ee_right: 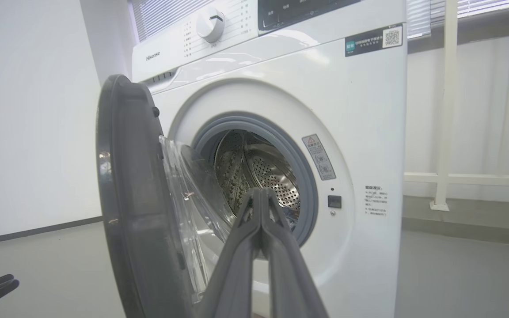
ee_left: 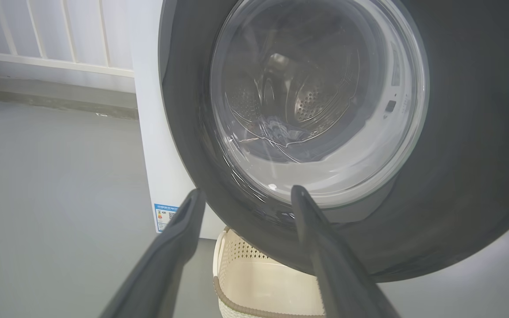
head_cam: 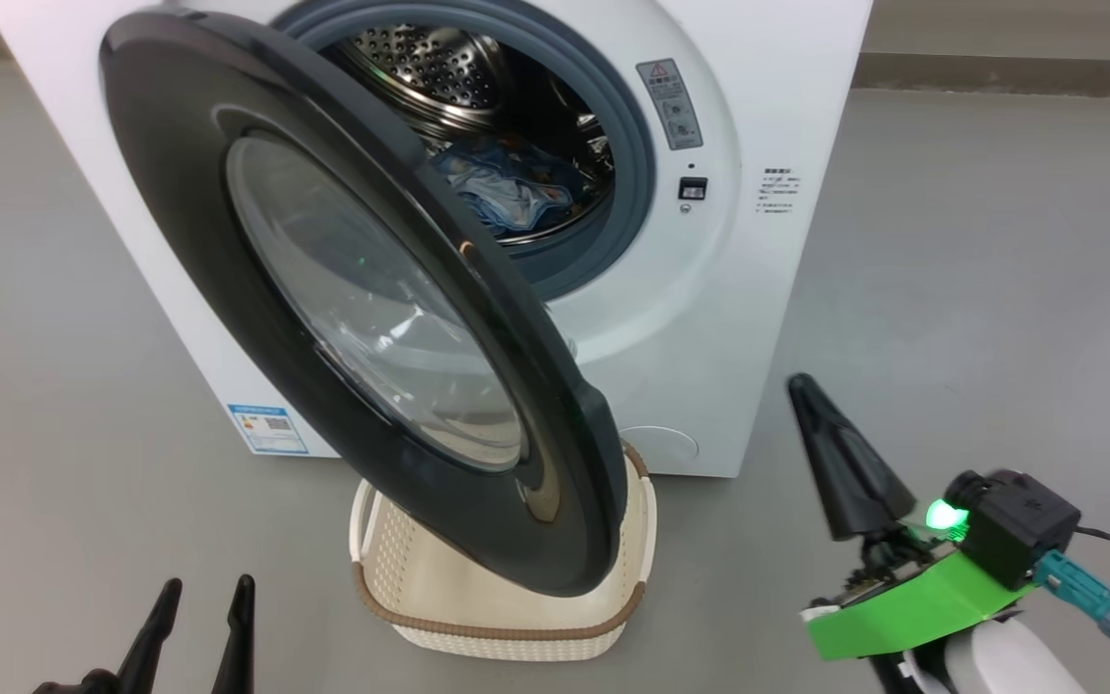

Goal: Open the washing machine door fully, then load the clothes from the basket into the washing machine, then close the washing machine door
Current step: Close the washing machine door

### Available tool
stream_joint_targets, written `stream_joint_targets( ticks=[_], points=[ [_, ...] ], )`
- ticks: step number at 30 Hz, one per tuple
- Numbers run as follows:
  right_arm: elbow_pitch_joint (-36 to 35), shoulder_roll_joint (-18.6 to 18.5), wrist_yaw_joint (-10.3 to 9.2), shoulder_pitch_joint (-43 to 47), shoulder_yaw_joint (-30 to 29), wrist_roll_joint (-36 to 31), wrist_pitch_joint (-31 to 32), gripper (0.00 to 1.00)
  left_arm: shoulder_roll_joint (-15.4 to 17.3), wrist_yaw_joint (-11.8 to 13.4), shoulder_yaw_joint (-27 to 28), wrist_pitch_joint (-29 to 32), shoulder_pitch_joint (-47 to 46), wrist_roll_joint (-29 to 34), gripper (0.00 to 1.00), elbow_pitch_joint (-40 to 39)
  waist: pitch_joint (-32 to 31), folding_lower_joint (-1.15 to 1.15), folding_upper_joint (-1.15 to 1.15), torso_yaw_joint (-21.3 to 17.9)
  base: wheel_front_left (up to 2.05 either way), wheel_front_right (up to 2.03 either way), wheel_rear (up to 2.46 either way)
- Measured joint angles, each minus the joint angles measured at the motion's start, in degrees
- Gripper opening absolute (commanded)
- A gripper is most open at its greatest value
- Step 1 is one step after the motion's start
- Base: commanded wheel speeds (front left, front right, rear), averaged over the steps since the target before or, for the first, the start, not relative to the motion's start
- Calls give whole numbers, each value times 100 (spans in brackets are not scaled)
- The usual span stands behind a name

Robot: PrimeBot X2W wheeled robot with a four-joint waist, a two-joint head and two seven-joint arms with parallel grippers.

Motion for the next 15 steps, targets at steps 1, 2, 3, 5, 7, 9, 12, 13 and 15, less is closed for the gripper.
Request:
stream_joint_targets(
  ticks=[1, 2, 3, 5, 7, 9, 12, 13, 15],
  points=[
    [-71, 3, 0, -56, 105, 10, 0, 0, -3, 0, 0, 0, 0, 1, 100, -2, -5, 0, 0, 21, 0, 0, 0],
    [-146, 5, 0, -95, 205, 25, 0, 0, -4, 0, 0, 0, 1, 1, 100, -3, -9, 0, 0, 42, 0, 0, 0],
    [-208, 4, 0, -137, 318, 42, 0, 0, -7, 0, -4, 0, 0, 1, 100, -11, -14, 0, 0, 64, 0, 0, 0],
    [-332, 9, 0, -177, 582, 57, 0, 0, -8, 0, -19, 0, 1, 2, 100, -14, -27, 0, 0, 113, 0, 0, 0],
    [-411, 9, 0, -177, 900, 81, 0, 0, -8, 0, -26, 0, 2, 10, 100, -14, -40, 0, 0, 163, 0, 0, 0],
    [-490, 22, 0, -179, 1148, 93, 0, 0, -8, 0, -27, 0, 5, 36, 100, -14, -53, 0, 0, 208, 0, 0, 0],
    [-527, 15, 0, -180, 1545, 101, 0, 0, -12, 0, -29, 0, 10, 37, 100, -14, -71, 0, 0, 272, 0, 0, 0],
    [-527, 15, 0, -180, 1545, 101, 0, 0, -12, 0, -29, 0, 10, 37, 100, -14, -71, 0, 0, 272, 0, 0, 0],
    [-490, 16, 0, -178, 1792, 157, -1, 0, -19, 0, -31, 0, 14, 37, 100, -14, -83, 0, 0, 311, 0, 0, 0]
  ],
)
